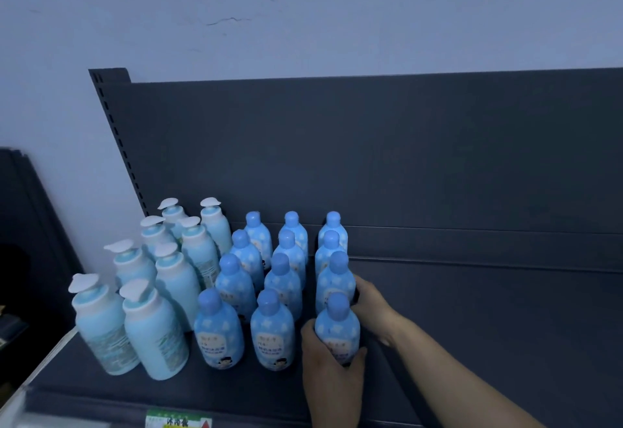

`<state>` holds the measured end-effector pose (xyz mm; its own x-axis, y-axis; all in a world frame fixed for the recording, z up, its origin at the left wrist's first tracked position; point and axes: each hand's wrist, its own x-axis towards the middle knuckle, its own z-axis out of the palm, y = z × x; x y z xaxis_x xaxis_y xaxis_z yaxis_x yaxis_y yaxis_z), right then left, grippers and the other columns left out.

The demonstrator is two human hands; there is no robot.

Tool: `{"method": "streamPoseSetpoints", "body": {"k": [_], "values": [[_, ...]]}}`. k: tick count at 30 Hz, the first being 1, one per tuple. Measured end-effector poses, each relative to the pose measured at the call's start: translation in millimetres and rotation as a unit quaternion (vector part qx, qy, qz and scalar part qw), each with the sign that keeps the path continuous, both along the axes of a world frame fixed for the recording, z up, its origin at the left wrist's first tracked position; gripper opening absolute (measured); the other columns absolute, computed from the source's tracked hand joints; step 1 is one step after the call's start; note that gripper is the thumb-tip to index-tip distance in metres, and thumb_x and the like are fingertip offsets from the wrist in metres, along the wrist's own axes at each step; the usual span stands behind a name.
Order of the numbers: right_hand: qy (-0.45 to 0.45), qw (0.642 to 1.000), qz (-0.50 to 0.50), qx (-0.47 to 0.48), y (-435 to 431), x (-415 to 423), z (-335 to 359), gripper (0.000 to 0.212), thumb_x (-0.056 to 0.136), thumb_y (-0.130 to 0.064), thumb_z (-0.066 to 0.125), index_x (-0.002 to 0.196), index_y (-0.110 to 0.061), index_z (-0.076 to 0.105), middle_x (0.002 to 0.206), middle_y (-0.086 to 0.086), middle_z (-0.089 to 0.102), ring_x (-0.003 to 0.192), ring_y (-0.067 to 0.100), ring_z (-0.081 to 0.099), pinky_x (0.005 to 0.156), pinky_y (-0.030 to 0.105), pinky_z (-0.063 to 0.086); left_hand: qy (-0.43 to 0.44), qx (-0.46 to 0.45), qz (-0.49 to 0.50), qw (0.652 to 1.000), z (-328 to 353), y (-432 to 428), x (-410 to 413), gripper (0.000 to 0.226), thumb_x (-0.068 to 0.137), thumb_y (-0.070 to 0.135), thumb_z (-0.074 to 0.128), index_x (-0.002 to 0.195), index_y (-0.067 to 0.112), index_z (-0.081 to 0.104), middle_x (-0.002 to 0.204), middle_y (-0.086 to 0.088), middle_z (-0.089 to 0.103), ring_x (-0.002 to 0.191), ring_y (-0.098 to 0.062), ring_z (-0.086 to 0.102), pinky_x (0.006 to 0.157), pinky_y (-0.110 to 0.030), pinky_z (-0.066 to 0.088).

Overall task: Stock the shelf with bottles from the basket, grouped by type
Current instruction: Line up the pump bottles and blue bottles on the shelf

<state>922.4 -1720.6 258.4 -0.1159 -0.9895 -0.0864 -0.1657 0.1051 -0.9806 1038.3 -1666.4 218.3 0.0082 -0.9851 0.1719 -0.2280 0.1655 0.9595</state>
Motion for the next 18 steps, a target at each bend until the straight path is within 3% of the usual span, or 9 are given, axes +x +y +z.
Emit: {"method": "streamPoseSetpoints", "body": {"k": [10, 15, 17, 18], "values": [[0.024, 1.000, 0.014, 0.008, -5, 1, -7, 0.046, 0.070, -0.019, 0.076, 0.111, -0.024, 0.056, 0.099, -0.007, 0.067, 0.092, 0.006, 0.064, 0.072, 0.021, 0.050, -0.025, -0.011, 0.000, 1.000, -1, -1, 4, 0.080, 0.059, 0.011, 0.085, 0.123, 0.021, 0.037, 0.109, 0.015, 0.047, 0.102, -0.005, 0.051, 0.071, 0.002, 0.035], [0.025, 1.000, 0.018, 0.000, -3, 0, -8, 0.052, 0.074, -0.017, 0.076, 0.119, -0.023, 0.052, 0.108, -0.006, 0.065, 0.096, 0.003, 0.062, 0.069, 0.014, 0.049, -0.027, -0.004, -0.006, 1.000, -1, -2, 6, 0.083, 0.058, 0.012, 0.086, 0.120, 0.025, 0.034, 0.111, 0.014, 0.049, 0.101, -0.004, 0.051, 0.069, 0.002, 0.036], [0.030, 0.999, 0.012, 0.003, -2, -3, -10, 0.056, 0.071, -0.020, 0.078, 0.120, -0.023, 0.052, 0.112, -0.006, 0.064, 0.102, 0.006, 0.061, 0.076, 0.018, 0.051, -0.030, -0.010, -0.003, 1.000, -3, 1, 8, 0.089, 0.055, 0.012, 0.088, 0.126, 0.020, 0.035, 0.119, 0.008, 0.048, 0.107, -0.006, 0.049, 0.076, 0.002, 0.037], [0.037, 0.999, 0.007, 0.006, -1, -6, -12, 0.057, 0.069, -0.021, 0.079, 0.120, -0.023, 0.053, 0.114, -0.006, 0.064, 0.105, 0.007, 0.061, 0.081, 0.021, 0.052, -0.035, -0.014, -0.003, 0.999, -4, 5, 6, 0.096, 0.053, 0.013, 0.088, 0.132, 0.017, 0.033, 0.126, 0.008, 0.044, 0.113, -0.005, 0.046, 0.086, -0.002, 0.036]]}}
